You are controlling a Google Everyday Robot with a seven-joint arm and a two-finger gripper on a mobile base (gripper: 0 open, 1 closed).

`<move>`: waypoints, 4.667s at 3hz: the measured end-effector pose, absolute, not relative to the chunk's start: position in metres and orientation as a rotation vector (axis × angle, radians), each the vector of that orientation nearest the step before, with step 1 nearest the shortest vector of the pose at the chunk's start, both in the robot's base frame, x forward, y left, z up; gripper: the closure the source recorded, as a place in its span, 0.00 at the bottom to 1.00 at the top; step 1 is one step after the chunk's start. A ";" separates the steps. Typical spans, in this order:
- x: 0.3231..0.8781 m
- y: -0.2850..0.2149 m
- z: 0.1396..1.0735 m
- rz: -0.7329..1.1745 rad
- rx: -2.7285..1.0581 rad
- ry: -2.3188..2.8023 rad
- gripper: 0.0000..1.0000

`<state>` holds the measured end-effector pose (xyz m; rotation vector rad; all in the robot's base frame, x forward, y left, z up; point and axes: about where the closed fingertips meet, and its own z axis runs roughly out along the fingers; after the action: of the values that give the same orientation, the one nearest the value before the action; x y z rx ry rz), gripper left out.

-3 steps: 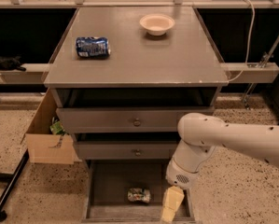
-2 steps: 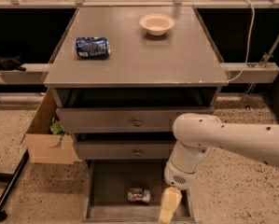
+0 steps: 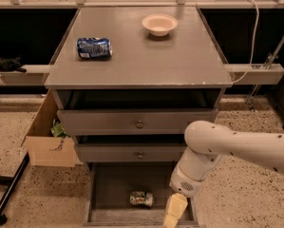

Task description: Pick 7up can from bottom drawer and place on counter

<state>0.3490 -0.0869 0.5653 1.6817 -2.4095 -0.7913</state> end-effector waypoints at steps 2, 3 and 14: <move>0.330 -0.075 0.533 -0.927 1.701 -2.407 0.00; 0.337 -0.076 0.544 -0.918 1.720 -2.513 0.00; 0.467 -0.045 0.505 -0.496 1.213 -3.487 0.00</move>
Offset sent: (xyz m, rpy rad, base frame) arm -0.0262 0.0169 -0.0345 0.0991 -0.0103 0.0072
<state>0.4673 -0.0451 0.5051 1.2127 -3.4871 -0.4965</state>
